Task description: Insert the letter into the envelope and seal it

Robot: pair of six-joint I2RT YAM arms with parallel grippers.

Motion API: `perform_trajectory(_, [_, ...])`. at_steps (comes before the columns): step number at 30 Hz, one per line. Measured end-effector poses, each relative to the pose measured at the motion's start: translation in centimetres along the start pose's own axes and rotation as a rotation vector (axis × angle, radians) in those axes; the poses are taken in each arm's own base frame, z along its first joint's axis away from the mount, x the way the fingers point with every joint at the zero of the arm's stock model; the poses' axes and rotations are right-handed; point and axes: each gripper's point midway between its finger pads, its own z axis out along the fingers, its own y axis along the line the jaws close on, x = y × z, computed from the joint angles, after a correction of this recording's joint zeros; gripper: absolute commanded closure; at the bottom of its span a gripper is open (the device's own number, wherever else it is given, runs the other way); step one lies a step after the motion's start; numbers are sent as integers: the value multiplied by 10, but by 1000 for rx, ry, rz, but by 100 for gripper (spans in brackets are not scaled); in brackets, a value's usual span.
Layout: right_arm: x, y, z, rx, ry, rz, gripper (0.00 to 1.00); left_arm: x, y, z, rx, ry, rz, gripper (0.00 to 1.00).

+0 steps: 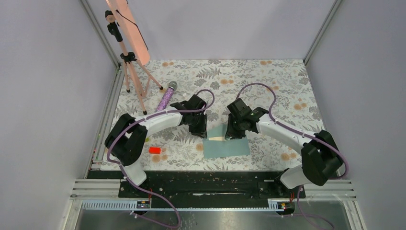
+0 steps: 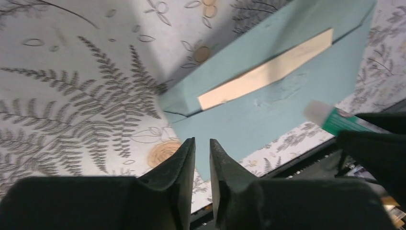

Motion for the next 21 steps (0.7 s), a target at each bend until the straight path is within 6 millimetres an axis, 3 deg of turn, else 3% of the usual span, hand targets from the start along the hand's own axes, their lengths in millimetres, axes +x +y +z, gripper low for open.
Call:
perform_trajectory(9, [1,4,18,9,17,5,100,13,-17,5,97,63,-10,90])
perform_trajectory(21, [14,8,31,34,61,-29,100,35,-2,28,72,136,-54,97])
